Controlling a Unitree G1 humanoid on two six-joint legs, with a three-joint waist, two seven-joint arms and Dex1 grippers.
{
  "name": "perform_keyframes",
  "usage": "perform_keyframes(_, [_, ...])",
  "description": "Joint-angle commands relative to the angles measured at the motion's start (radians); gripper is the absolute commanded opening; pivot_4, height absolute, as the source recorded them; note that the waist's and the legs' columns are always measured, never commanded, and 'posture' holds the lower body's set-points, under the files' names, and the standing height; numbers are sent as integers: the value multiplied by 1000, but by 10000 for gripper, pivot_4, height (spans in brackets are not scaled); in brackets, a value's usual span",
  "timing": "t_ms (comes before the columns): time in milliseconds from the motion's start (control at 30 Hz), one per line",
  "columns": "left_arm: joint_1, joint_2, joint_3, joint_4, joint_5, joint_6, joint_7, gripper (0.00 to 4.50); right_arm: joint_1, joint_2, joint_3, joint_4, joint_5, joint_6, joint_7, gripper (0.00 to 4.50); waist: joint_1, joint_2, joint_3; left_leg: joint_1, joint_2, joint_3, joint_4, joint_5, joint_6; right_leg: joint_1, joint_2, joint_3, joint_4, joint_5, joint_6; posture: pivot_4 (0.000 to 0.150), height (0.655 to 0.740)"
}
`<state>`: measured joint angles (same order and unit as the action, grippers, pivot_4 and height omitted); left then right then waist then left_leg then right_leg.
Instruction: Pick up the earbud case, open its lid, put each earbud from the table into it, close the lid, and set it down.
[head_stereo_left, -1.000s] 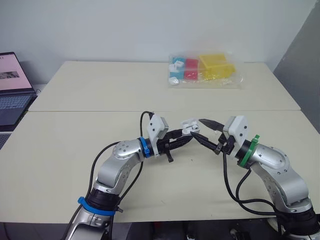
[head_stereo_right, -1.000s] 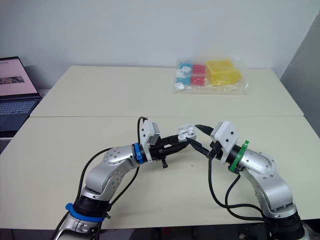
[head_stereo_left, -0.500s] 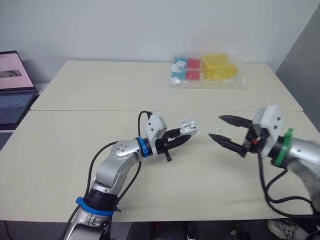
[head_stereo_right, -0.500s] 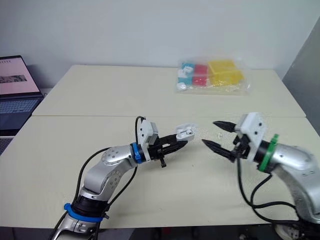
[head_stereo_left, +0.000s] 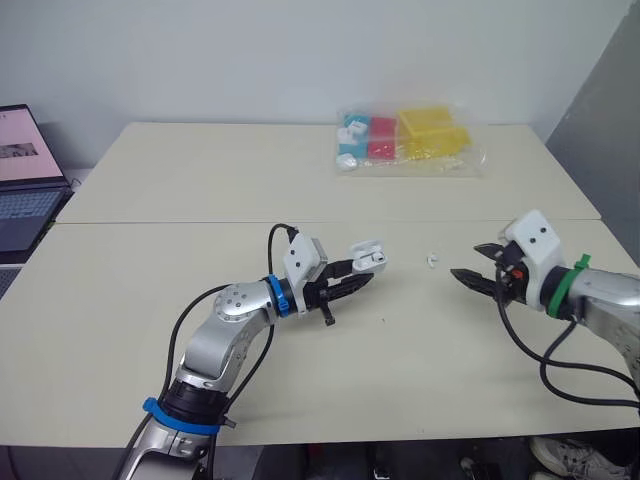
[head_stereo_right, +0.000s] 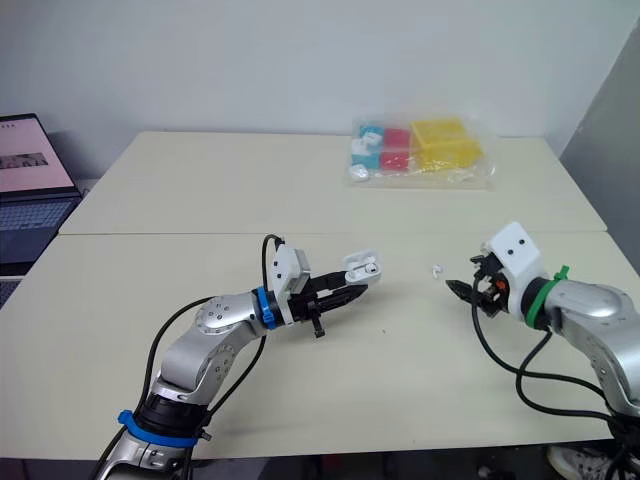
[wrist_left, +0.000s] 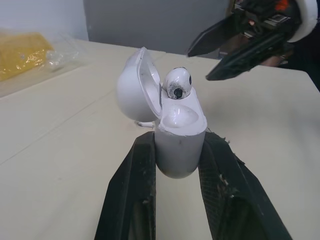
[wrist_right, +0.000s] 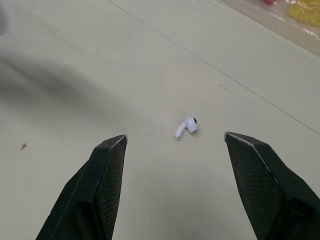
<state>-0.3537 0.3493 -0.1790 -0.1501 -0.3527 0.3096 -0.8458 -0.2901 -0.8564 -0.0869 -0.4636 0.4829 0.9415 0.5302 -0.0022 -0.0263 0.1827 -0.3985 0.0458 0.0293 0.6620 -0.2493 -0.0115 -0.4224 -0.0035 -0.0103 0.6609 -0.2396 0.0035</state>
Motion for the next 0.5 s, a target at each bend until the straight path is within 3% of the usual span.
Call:
perform_keyframes(33, [-6, 0, 4, -18, -4, -28, -14, 8100, -41, 19, 23, 18, -35, 29, -36, 32360, 0, 0, 0, 0, 0, 0, 0, 0, 0, 0, 0, 0, 0, 0, 0, 1500, 7400])
perform_keyframes(500, [-9, 11, 13, -38, -6, -12, -11, 8100, -77, 134, 98, 152, -192, -83, -100, 32360, 0, 0, 0, -1, 0, 0, 0, 0, 0, 0, 0, 0, -1, 0, 0, 1500, 7400])
